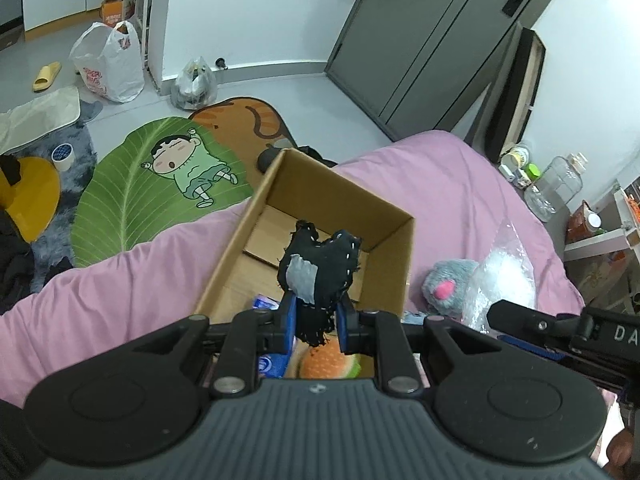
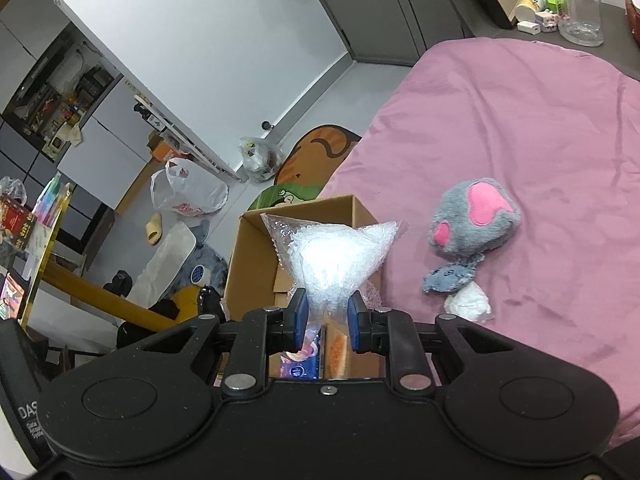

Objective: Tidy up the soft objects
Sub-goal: 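Carry the fabric piece over the box with the left tool while the right tool carries the bag there, then lower both held items into the box and open both tools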

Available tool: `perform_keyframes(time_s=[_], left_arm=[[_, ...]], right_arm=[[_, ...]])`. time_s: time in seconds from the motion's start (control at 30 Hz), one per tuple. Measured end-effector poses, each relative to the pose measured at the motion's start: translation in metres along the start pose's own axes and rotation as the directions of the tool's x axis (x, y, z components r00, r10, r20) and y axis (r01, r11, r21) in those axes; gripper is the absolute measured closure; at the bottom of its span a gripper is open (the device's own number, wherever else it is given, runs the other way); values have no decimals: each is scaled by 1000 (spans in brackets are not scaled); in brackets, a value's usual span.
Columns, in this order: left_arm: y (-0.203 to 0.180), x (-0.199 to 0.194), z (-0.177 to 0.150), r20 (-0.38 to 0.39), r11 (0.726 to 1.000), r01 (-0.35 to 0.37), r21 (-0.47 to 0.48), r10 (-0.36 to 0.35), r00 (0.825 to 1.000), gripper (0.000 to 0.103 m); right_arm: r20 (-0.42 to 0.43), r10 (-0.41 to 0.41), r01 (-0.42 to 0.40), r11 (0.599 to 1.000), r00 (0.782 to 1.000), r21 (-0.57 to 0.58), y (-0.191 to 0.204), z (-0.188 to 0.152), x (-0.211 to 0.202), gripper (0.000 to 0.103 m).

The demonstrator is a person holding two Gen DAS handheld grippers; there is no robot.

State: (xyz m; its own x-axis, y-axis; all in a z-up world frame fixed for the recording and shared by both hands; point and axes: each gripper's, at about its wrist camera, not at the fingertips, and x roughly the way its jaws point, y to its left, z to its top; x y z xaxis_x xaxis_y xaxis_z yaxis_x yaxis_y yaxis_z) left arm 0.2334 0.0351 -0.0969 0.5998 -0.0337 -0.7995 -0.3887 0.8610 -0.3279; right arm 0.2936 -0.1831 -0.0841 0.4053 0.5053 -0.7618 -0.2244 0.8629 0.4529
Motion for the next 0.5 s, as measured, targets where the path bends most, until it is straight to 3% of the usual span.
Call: perform_keyframes(time_s=[0.5], left_arm=[[20, 29, 11, -95, 998, -49, -37, 45, 994, 80]], right_arm=[[-57, -10, 6, 997, 998, -72, 34, 7, 33, 82]])
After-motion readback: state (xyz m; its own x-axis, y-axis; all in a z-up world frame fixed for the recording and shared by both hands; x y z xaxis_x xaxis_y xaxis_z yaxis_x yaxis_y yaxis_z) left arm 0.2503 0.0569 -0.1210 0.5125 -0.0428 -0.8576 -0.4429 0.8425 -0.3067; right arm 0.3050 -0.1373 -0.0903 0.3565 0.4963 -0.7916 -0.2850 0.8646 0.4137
